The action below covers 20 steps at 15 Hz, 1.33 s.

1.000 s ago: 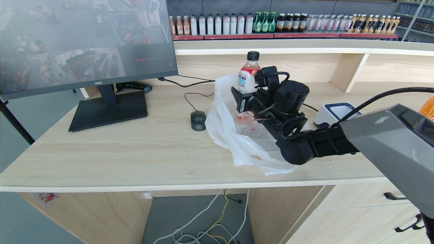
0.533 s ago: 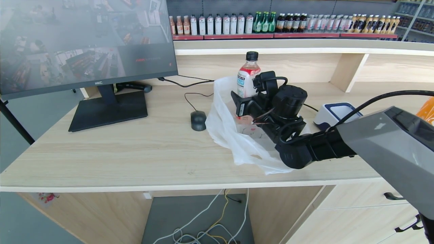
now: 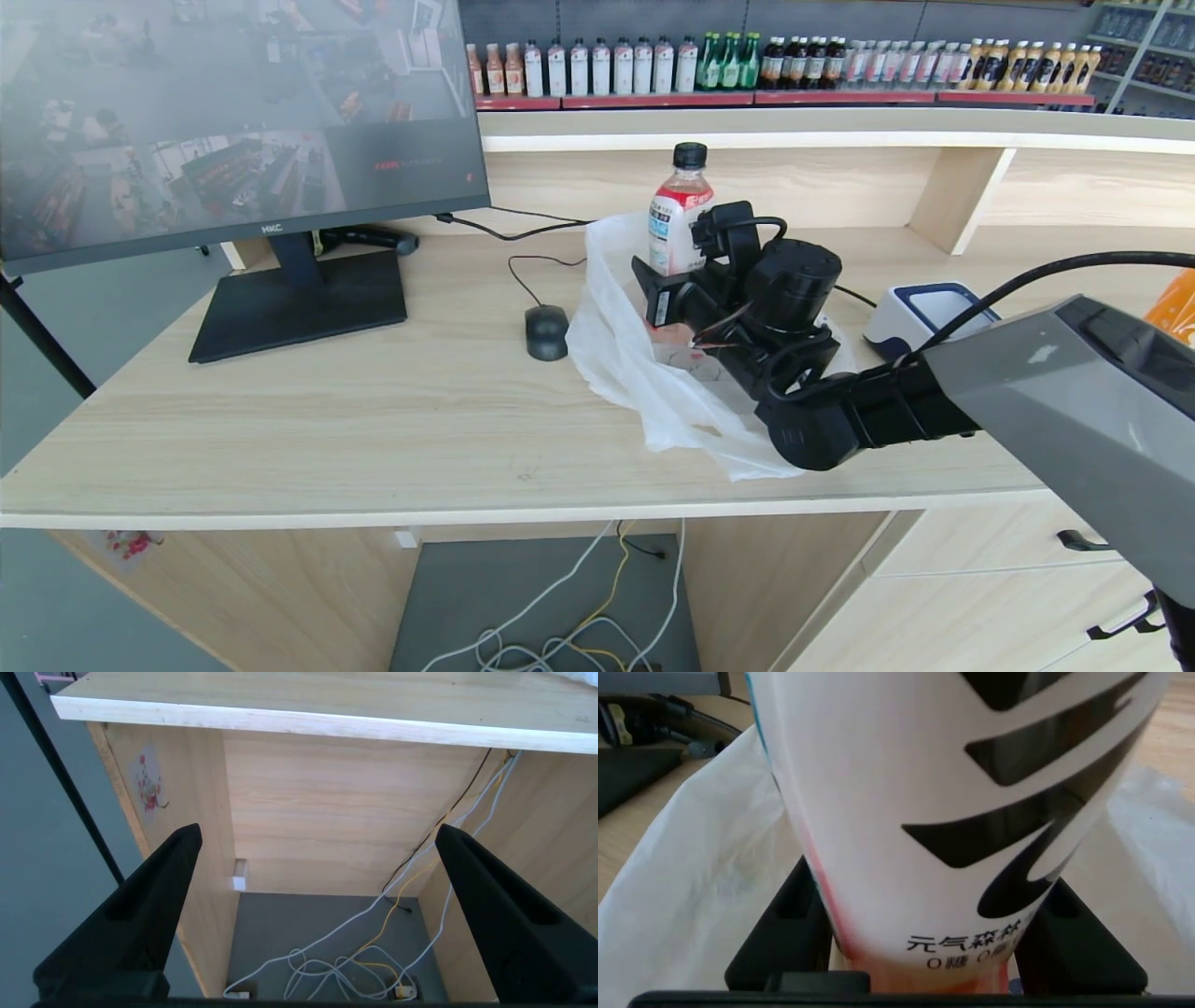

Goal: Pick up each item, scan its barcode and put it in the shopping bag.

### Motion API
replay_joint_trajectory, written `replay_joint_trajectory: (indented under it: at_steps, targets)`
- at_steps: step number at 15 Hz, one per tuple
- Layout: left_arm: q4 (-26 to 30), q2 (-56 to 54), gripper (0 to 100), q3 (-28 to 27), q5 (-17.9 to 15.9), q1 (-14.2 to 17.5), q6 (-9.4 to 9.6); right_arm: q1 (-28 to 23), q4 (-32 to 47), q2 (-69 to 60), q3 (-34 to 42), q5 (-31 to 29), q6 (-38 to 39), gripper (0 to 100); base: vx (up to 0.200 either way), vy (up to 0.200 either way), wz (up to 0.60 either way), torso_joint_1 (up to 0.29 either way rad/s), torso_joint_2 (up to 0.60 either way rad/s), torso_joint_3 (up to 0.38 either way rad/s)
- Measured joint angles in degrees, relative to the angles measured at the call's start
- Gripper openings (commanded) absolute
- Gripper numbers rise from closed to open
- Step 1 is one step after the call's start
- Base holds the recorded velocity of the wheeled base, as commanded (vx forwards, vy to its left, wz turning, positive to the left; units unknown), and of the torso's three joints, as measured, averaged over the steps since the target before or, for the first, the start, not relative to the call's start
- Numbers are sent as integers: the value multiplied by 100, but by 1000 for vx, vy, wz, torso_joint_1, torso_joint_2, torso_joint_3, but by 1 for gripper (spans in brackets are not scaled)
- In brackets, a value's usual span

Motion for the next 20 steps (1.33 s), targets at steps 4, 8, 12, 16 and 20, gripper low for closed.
replay_joint_trajectory:
  at_steps: [4, 8, 12, 16, 20]
  targets:
    - [2, 0, 100, 0, 0, 0, -2, 0, 0, -27, 85, 0, -2, 100, 0, 0, 0, 0, 0, 0]
    - [-2, 0, 100, 0, 0, 0, -2, 2, 0, -102, 137, 2, -2, 100, 0, 0, 0, 0, 0, 0]
    - [0, 0, 100, 0, 0, 0, -2, 20, 5, -227, 149, 0, -5, 100, 0, 0, 0, 0, 0, 0]
    - [0, 0, 100, 0, 0, 0, -2, 74, 73, -413, 228, 2, -9, 100, 0, 0, 0, 0, 0, 0]
    - [-2, 0, 100, 0, 0, 2, -2, 154, 84, -728, 622, -2, -9, 100, 0, 0, 0, 0, 0, 0]
